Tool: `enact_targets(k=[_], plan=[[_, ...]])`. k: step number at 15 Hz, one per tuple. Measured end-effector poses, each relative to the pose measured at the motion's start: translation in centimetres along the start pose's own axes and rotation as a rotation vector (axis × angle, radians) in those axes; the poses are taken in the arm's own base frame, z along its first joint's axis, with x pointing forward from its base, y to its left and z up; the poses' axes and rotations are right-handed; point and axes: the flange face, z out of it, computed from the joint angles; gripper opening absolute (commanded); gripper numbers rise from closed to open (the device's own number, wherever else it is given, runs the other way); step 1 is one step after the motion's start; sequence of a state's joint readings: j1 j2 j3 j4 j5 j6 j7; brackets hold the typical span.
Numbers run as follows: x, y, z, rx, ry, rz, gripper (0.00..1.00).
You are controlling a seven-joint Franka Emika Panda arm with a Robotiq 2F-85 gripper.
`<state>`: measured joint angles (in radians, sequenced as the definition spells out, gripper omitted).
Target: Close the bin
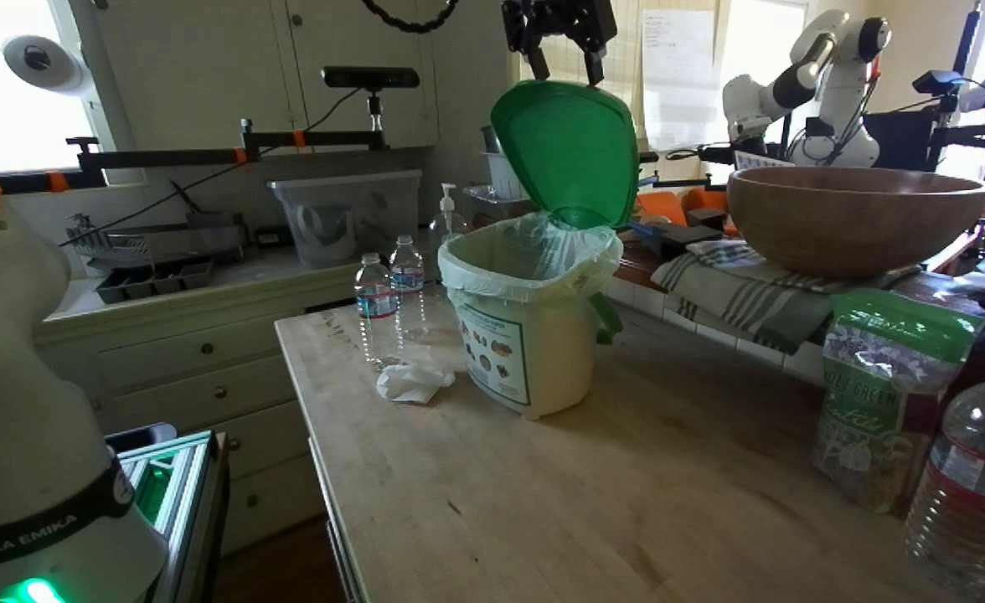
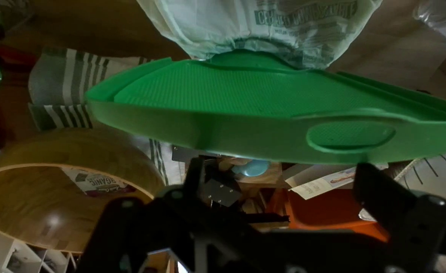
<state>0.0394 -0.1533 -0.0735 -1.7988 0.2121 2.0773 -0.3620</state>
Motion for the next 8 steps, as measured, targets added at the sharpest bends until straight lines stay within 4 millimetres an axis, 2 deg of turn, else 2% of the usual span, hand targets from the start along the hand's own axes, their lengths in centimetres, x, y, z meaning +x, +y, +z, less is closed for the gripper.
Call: enact_targets(k=[8], plan=[[-2.0, 1.0, 2.5, 0.031, -0.166, 0.017, 1.0]])
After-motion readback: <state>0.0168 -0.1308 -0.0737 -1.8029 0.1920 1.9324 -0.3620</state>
